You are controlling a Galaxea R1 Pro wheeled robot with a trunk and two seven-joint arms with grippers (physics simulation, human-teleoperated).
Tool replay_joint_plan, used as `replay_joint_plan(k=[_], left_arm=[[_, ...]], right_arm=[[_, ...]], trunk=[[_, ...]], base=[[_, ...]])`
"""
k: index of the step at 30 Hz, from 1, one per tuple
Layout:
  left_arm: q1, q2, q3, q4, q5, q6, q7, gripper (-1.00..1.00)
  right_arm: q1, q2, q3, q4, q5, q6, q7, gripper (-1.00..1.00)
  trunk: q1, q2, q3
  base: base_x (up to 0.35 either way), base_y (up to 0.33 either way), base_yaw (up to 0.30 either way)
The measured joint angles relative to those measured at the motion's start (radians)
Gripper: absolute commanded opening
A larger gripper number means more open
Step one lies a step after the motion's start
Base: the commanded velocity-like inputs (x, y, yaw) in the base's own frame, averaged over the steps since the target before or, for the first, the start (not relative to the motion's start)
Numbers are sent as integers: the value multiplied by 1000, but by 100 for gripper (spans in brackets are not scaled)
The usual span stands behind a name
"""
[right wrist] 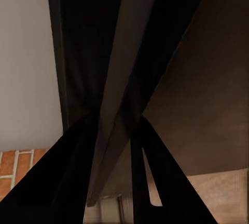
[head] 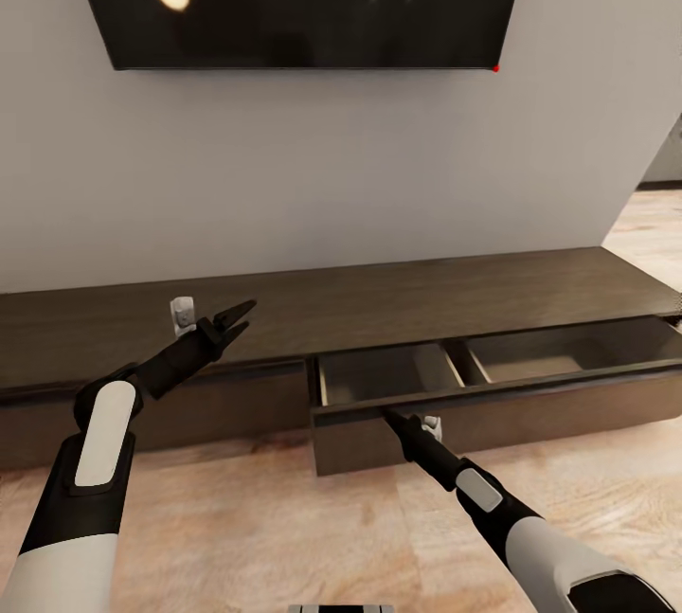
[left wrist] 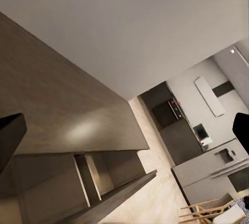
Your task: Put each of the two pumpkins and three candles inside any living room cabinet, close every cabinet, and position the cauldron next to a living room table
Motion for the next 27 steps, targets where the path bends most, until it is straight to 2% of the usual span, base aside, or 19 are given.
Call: replay_joint_plan(k=[8,11,22,27], left_arm=[[0,0,1,0,0,0,1,100],[0,0,1,0,0,0,1,100],[0,0,0,0,0,0,1,100],[0,0,0,0,0,0,1,100]], right_arm=[[0,1,-4,22,-1,0,34,-100],[0,1,-6,0,-1,-1,-4,-100],[0,-9,-4,-1,1,-1,2,-100],[0,-11,-3,13,1,-1,26,-100]], trunk=[[0,0,0],[0,0,0],[0,0,0],[0,0,0]], base=[[-24,0,0],[-135,0,0],[-169,0,0],[-38,0,0]])
